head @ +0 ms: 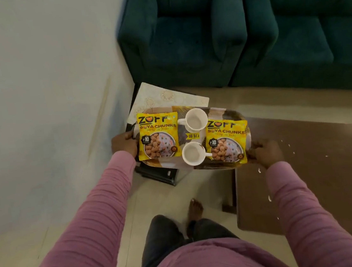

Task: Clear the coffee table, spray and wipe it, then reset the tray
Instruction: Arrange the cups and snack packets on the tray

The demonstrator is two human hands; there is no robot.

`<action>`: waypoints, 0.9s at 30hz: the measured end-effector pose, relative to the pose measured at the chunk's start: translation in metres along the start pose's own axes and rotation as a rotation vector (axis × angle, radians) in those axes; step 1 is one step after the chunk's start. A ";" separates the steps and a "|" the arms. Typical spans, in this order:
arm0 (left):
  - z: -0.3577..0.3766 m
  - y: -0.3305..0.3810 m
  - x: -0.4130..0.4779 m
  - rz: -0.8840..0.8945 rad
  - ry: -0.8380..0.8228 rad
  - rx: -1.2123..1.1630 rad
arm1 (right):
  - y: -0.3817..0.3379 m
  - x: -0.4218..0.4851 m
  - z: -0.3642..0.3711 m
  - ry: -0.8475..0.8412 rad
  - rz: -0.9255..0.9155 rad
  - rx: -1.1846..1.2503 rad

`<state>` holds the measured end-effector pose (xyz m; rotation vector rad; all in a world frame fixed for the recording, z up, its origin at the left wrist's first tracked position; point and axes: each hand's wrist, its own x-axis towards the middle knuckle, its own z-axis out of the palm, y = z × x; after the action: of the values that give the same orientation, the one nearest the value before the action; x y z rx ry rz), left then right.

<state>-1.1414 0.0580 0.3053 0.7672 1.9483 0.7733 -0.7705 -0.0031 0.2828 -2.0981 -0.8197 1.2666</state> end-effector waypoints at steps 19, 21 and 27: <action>-0.005 0.112 0.239 0.096 -0.075 0.209 | -0.133 0.119 0.131 0.053 0.162 0.045; 0.008 0.117 0.268 0.100 -0.068 0.219 | -0.137 0.148 0.140 0.052 0.185 0.025; 0.071 0.093 0.371 0.073 -0.110 0.215 | -0.115 0.259 0.175 0.042 0.190 -0.004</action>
<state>-1.2163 0.4123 0.1619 0.9938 1.9319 0.5574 -0.8575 0.2884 0.1477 -2.2410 -0.6169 1.3127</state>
